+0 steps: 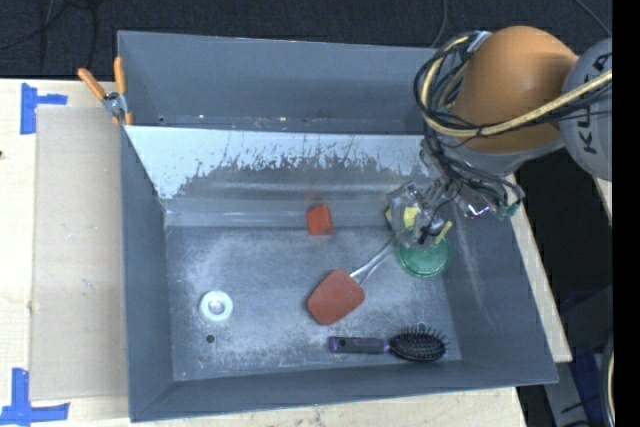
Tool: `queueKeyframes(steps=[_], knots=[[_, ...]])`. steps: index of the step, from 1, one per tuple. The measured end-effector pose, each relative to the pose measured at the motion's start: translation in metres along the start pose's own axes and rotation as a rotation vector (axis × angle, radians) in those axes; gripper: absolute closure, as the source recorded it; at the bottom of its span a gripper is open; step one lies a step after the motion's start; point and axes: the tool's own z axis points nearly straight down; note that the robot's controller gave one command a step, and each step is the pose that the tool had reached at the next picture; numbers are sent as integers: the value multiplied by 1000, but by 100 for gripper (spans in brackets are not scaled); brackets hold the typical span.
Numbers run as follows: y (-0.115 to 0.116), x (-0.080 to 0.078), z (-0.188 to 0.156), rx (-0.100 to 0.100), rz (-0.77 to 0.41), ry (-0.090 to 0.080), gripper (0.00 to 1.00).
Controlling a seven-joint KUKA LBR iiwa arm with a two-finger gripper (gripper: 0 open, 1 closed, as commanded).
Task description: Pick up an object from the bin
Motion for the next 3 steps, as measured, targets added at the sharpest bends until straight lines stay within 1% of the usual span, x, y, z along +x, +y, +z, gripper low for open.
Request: queueKeyframes(steps=[1, 2, 3], knots=[[-9, 0, -4, 2, -270, -5, 100], [-22, 14, 37, 6, -230, -8, 100], [-6, 14, 64, -4, -130, 5, 100]])
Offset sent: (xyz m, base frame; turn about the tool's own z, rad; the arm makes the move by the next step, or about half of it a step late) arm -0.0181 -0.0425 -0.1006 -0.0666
